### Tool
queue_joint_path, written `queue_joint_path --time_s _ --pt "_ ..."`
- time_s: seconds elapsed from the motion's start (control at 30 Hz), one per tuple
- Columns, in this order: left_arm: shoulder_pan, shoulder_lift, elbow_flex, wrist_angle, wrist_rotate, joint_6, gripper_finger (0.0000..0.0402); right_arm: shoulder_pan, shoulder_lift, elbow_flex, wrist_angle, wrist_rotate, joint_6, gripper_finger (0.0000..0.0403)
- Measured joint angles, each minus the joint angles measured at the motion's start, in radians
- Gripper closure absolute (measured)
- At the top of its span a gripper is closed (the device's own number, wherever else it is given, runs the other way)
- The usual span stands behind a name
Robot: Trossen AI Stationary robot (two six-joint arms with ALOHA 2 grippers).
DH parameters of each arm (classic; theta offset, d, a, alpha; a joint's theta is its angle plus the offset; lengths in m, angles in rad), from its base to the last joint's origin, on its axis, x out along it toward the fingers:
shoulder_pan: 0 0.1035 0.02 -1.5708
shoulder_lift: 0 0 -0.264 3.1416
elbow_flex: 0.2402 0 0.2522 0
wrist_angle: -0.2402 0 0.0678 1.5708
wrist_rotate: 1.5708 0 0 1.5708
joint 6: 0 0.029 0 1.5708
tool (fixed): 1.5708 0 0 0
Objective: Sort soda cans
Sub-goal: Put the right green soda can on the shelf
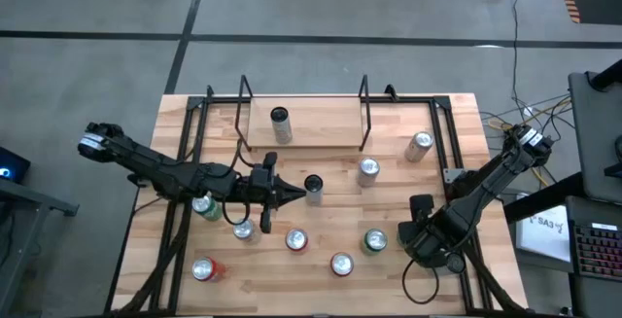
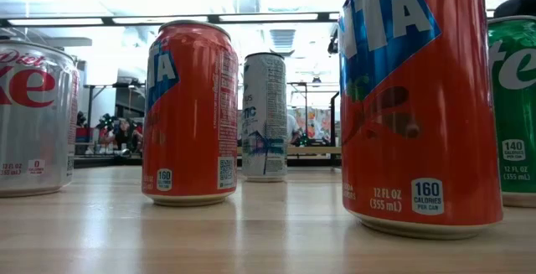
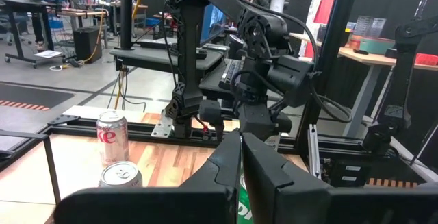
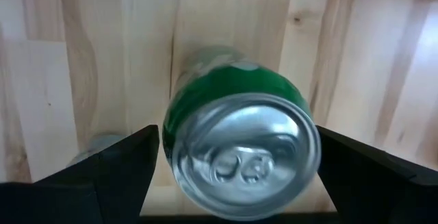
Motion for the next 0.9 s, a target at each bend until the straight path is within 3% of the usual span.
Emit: queue_joint_path --time_s 0.2,0.47,0.73,0.9 --pt "0.000 0.000 0.000 0.000 0.000 0.000 0.0401 -0.007 0.000 -0.028 0.033 -0.004 -0.001 0.0053" --pt "0.000 0.000 0.000 0.000 0.000 0.004 0.0401 -0.014 0.000 -0.028 0.031 -0.006 -0.005 0.0112" --pt "0.000 0.000 0.000 0.000 0.000 0.004 0.0401 -0.029 0.000 0.012 0.008 -0.007 0.013 0.0113" --pt "0.000 0.000 0.000 0.000 0.000 0.004 0.0401 -0.047 0.000 0.102 -0.138 0.001 0.055 0.0113"
